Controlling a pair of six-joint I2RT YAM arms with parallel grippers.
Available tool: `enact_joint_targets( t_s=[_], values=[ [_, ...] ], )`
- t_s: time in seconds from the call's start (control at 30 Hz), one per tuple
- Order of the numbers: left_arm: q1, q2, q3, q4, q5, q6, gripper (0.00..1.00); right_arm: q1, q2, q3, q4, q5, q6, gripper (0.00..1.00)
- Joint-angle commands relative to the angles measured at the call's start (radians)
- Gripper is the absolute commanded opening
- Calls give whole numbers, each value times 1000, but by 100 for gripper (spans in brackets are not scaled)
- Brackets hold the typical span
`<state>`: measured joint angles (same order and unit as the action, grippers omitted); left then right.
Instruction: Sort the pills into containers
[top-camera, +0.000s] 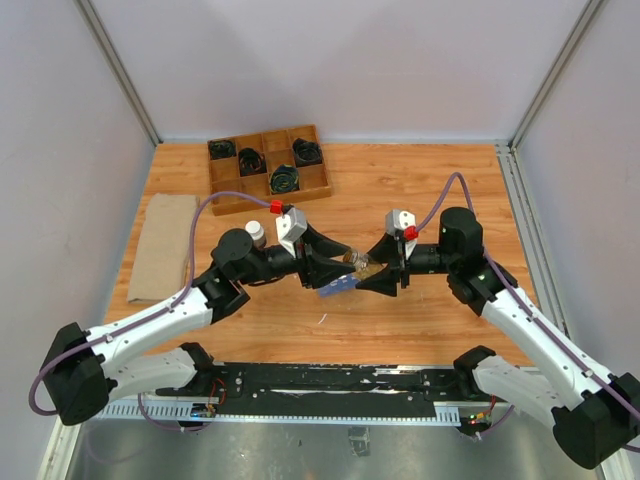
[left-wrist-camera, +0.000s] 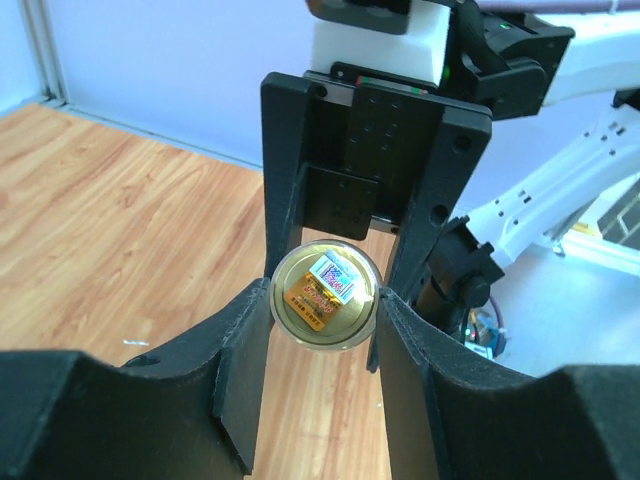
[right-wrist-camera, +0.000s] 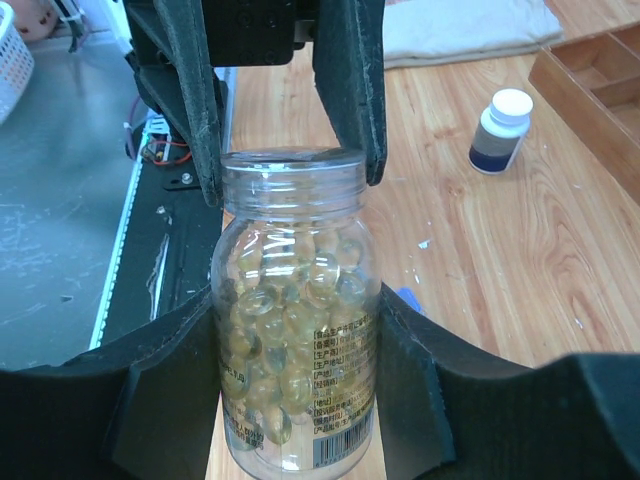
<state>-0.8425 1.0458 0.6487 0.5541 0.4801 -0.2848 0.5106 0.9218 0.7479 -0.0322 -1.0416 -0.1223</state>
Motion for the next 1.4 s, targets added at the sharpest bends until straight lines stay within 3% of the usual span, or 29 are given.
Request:
enact_joint_targets(
  t_s=[0.0, 0.13, 0.33, 0.5, 0.67, 0.83, 0.97, 1.2, 1.37],
  values=[
    [23, 16, 48, -136, 91, 143, 40, 1, -18, 9, 162, -144, 70, 3],
    [28, 29, 72, -151, 92, 154, 45, 2, -17, 7, 166, -151, 74, 3],
    [28, -28, 65, -125, -39, 76, 77, 2, -17, 10, 150, -145, 54, 3],
    [28, -120, 37, -134, -97, 52, 93, 2, -12, 14, 140, -141, 49, 4],
    [28, -202, -5, -140, -28, -2, 99, 0, -7, 19, 113, -126, 22, 4],
    [28, -261, -72, -141, 30, -28, 99, 0, -4, 23, 98, -112, 5, 4],
    [28, -290, -101, -116, 0, -93, 99, -3, -7, 24, 80, -84, -17, 4],
    [11, -277, -111, 10, -256, -378, 99, -2, -18, 46, -36, 169, -166, 4],
    [-81, -237, -90, 3, -512, -409, 97, 1, -16, 55, -74, 274, -239, 4]
  ],
)
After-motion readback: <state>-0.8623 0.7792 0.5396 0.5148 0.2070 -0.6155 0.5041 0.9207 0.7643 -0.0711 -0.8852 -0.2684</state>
